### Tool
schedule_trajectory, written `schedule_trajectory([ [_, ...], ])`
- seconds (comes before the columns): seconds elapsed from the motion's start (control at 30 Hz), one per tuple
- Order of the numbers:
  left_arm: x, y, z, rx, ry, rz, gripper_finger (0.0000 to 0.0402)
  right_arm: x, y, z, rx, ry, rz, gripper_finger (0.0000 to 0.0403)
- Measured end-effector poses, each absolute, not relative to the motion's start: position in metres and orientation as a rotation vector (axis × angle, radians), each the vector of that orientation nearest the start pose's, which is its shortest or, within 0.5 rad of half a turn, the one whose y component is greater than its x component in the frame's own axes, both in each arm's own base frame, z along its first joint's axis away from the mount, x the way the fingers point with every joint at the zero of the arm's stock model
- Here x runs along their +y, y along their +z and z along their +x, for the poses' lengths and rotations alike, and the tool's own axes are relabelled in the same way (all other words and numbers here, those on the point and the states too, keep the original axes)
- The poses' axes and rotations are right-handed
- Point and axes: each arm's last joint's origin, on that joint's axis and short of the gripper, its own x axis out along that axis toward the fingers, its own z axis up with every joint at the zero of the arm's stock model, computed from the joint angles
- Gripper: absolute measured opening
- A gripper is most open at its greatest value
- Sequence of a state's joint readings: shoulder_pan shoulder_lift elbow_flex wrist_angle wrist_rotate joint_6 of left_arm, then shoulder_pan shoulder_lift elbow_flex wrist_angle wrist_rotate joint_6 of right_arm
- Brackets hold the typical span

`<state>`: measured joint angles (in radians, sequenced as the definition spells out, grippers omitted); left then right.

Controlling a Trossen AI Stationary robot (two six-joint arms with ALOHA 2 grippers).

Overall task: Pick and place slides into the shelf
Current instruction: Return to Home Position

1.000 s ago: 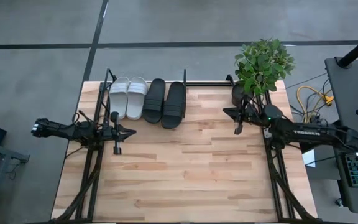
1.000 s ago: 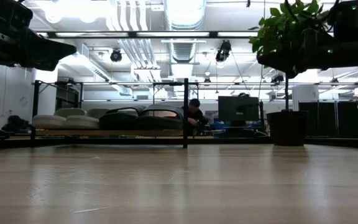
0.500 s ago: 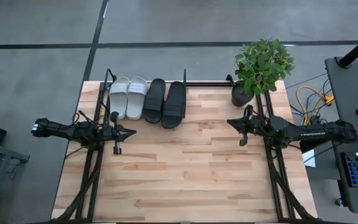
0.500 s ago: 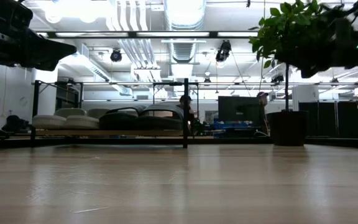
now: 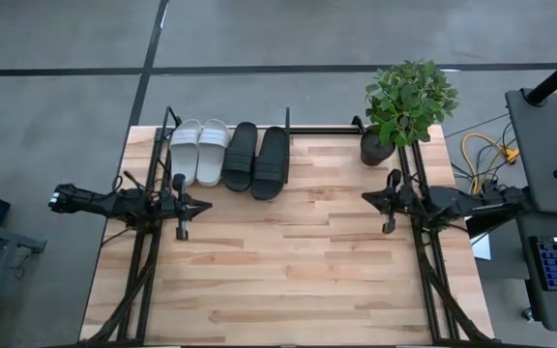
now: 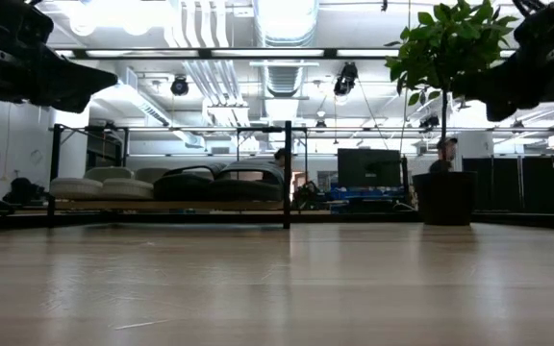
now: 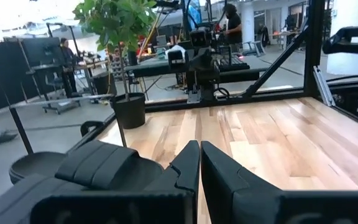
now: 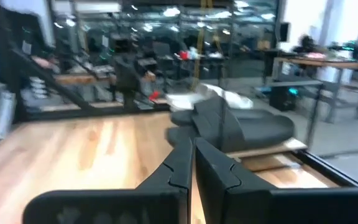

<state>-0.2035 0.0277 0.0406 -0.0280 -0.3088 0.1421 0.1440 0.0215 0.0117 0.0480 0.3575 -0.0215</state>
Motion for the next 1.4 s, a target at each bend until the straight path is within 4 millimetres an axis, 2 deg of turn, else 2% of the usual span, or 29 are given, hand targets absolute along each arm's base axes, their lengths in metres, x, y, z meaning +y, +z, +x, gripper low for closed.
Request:
schedule_trajectory([
  [0.13, -0.0113, 0.1728, 0.0954, 0.022, 0.081, 0.115, 0.0000, 0.0049, 0.1755, 0.0949, -0.060, -0.167, -0.005, 0.0008],
  [0.4, -0.0164, 0.1723, 0.0959, -0.009, -0.087, 0.109, 0.0000, 0.0053, 0.1706, 0.0968, -0.004, -0.161, 0.018, 0.0008],
  [0.53, -0.0162, 0.1682, 0.0973, -0.023, -0.073, 0.106, 0.0000, 0.0052, 0.1705, 0.0969, -0.002, -0.162, 0.018, 0.0008],
  [0.97, -0.0149, 0.1729, 0.0973, -0.074, -0.037, 0.175, 0.0000, 0.0052, 0.1707, 0.0967, -0.002, -0.163, -0.008, 0.0008],
  [1.4, -0.0097, 0.1696, 0.0988, -0.040, -0.017, 0.158, 0.0000, 0.0052, 0.1705, 0.0969, 0.005, -0.162, -0.060, 0.0008],
])
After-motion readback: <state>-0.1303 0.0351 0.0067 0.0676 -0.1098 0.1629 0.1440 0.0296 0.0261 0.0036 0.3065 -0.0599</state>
